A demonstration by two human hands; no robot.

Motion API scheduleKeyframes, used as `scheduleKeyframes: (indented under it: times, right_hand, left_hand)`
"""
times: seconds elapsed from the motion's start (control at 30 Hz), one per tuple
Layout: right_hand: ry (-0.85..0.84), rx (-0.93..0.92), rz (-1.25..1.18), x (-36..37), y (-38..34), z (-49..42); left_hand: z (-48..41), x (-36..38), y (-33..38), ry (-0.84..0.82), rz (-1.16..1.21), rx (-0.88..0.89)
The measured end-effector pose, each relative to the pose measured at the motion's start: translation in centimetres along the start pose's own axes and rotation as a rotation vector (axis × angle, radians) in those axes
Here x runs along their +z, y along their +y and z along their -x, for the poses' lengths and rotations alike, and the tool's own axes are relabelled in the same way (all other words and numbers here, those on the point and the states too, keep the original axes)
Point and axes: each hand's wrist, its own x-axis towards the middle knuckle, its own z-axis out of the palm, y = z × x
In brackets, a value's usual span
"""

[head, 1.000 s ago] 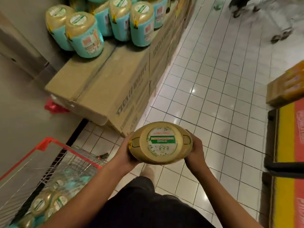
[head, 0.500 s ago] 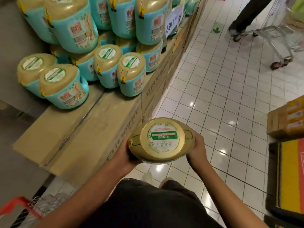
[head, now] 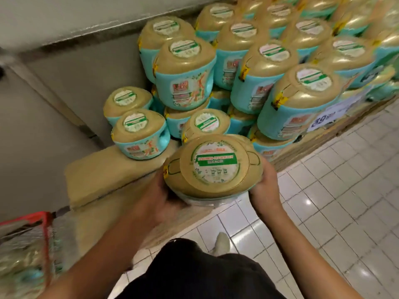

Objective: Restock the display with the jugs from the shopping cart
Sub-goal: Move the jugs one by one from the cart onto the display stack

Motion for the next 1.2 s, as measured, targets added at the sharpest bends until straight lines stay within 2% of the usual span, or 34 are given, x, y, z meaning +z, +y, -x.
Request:
scheduleKeyframes:
  times: [0.07, 0.17, 0.4, 0.47, 0.6, 0.7, 0.8, 0.93, 1.07, 1.2]
  right_hand:
    - [-0.093, -0.030, -0.013, -0.1, -0.5, -3.4]
    - [-0.173, 0.019, -0.019, -0.1, -0.2, -7.7]
    - [-0.126, 0.135, -0.016, 2.2, -0.1, -14.4]
    - [-0.065, 0.159, -0.032, 2.9, 0.3, -15.3]
    - [0.195, 0.233, -0.119, 3.9, 2.1, -15.4]
    - [0.358, 0.241, -0.158, 4.5, 2.6, -14.2]
    - [0.424, 0.187, -0.127, 5.2, 2.4, -12.3]
    - [0.272, 0.097, -0.078, 5.3, 2.6, -11.0]
    - [0.157, 0.029, 0.095, 5.6, 2.4, -11.4]
    - [0.171, 0.034, 0.136, 5.7, 2.8, -11.3]
  left_hand:
    - [-0.4, 1.3, 0.9, -0.022, 0.071, 0.084]
    - [-1.2, 2.6, 2.0, -0.016, 0.195, 0.186]
    - [-3.8, 5.6, 6.2, 0.115, 0.218, 0.248]
    - [-4.8, 6.2, 7.3, 0.172, 0.215, 0.231]
    - [-6.7, 7.2, 8.5, 0.237, 0.192, 0.173]
    - [-7.9, 7.8, 8.2, 0.247, 0.239, 0.228]
    - [-8.8, 8.0, 8.2, 0.245, 0.293, 0.279]
    - [-9.9, 8.0, 8.0, 0.271, 0.345, 0.315]
    - [-10.6, 8.0, 7.9, 0.312, 0.362, 0.347]
    - [-11.1, 8.0, 7.5, 0.345, 0.312, 0.355]
